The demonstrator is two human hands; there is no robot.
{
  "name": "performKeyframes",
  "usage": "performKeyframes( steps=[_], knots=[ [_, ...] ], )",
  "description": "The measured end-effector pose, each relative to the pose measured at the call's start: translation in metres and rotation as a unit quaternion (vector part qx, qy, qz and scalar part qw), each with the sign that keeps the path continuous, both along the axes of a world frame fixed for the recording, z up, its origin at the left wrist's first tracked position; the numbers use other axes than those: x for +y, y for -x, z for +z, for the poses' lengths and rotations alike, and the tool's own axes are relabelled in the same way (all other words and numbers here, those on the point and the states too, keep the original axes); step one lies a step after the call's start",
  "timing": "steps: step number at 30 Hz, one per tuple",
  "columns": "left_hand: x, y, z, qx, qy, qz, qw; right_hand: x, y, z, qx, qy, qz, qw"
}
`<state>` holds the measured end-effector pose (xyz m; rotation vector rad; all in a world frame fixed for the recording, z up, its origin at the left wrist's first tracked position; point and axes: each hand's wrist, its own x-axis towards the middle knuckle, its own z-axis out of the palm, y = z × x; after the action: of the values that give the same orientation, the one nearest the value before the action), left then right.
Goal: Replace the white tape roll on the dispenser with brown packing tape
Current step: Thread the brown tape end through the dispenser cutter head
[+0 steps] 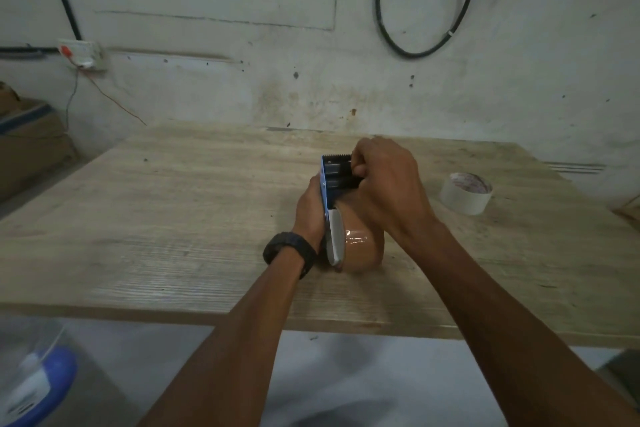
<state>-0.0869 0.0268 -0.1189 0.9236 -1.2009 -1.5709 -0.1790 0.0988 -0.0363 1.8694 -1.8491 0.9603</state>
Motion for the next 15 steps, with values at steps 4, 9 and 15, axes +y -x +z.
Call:
performKeyframes(
  steps=[4, 9, 15],
  knots=[
    [-0.0028, -0.0001, -0.0053, -0.004, 0.011, -0.001, 1.000, 0.0029, -0.0005, -0.0035, -0.057, 0.061, 0.019, 0.996],
    [-0.0045, -0.0016, -0.0061, -0.034, 0.034, -0.026, 0.998, 0.0012, 0.0018, -0.0011, -0.090, 0.072, 0.021, 0.993],
    [-0.0047, -0.0019, -0.0066, -0.013, 0.023, -0.041, 0.999, 0.0008, 0.0028, 0.0034, -0.100, 0.079, 0.001, 0.992]
  ],
)
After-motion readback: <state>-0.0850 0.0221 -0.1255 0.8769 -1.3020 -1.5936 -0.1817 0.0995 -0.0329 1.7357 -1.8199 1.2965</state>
